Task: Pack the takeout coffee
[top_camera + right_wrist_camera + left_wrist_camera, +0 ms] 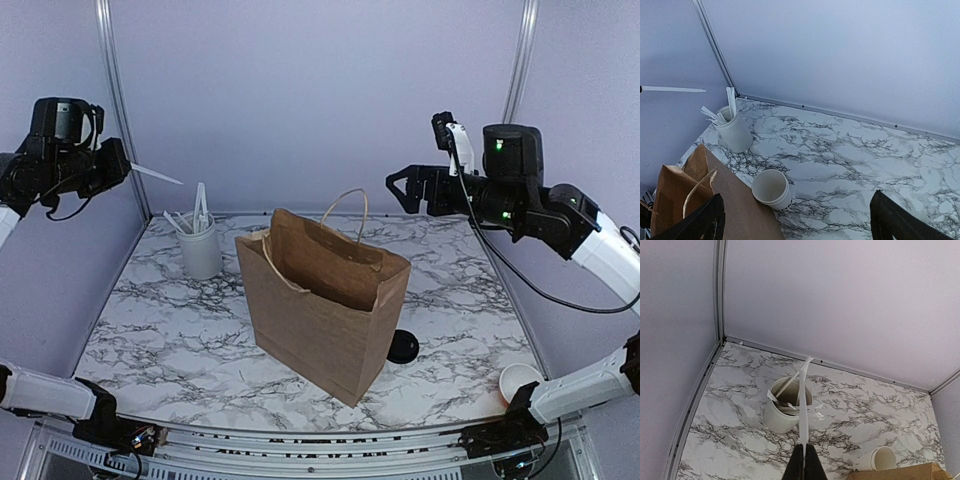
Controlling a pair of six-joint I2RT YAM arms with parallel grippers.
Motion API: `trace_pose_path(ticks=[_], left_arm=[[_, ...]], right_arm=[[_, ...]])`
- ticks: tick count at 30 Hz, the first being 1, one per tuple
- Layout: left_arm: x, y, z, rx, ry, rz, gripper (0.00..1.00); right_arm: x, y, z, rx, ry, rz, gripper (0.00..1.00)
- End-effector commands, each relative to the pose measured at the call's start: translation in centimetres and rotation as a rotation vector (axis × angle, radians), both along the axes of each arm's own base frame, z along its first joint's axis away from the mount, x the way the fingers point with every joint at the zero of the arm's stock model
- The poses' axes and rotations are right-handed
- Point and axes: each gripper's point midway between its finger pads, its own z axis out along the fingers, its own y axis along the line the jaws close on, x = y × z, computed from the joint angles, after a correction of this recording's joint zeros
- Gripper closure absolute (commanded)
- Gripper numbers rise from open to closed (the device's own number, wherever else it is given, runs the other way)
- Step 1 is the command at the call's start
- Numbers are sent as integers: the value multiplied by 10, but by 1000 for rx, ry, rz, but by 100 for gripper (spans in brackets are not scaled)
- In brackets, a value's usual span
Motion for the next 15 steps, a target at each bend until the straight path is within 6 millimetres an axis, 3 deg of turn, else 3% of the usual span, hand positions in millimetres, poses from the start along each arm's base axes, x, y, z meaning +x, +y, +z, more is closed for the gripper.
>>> trace_pose_path(ticks=[1,8,15], left_arm=[[-19,-17,32,-31,-63,-125,100],[-40,-57,72,-105,-144,-364,100],[-63,-111,76,-153,-131,-679,100]], right_arm=[[4,-7,27,24,-60,-32,2],[6,-14,27,9,-70,-65,2],[6,-21,26,-9,-77,-94,2]])
